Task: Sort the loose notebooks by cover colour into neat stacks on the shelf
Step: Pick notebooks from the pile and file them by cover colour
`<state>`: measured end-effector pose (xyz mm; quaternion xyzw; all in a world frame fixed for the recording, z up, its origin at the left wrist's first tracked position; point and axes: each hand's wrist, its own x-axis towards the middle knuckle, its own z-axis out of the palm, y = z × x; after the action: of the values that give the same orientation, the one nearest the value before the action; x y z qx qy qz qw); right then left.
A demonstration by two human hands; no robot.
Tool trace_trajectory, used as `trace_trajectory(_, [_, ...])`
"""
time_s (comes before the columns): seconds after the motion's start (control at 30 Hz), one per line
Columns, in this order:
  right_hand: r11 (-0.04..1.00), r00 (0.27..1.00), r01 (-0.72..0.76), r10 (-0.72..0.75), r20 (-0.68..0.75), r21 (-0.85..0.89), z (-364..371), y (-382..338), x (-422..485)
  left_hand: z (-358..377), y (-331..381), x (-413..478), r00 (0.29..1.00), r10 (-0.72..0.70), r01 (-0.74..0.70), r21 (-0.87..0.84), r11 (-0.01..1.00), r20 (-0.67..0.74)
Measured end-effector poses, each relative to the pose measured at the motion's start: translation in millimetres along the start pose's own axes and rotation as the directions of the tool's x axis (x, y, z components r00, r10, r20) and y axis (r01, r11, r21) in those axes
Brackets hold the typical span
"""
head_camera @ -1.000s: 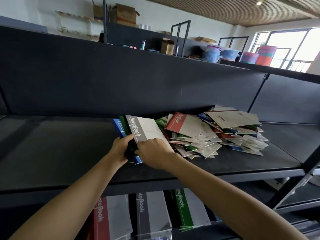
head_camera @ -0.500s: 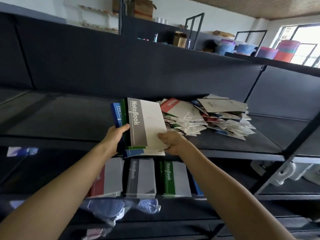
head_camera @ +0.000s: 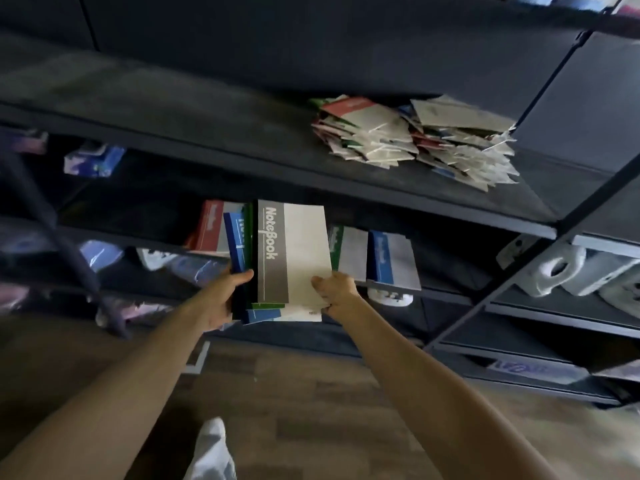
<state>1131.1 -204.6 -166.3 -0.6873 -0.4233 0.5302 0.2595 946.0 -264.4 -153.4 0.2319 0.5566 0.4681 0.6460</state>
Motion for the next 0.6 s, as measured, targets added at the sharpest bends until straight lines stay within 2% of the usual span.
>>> trace_trajectory(0.17, [0.988,0.987,-0.156,0.156,0.028,0.0,20.6,52.9,-6.9,-16.3,-46.2,-12.9,0.994,-0.072,0.071,-0.008,0.997,-0.079])
trace_trajectory(0.4, [0.971,0.973,-0.213,0.221,0.064,-0.107,51.6,85.7,-4.6,-31.1,-71.4,-6.2,0.972,-0.098,0.103,0.013,0.995,-0.212])
trace_trajectory(0.5, [0.969,0.979,-0.197,0.201,0.017,-0.147,55.8,85.0,6.2,-37.2,-69.6,8.8,0.968,-0.112,0.121,0.027,0.992,-0.225])
trace_trajectory(0.6, [0.964,0.99,-0.124,0.106,-0.088,-0.234,52.1,75.7,25.1,-47.8,-60.1,30.8,0.962,-0.116,0.126,0.026,0.992,-0.246])
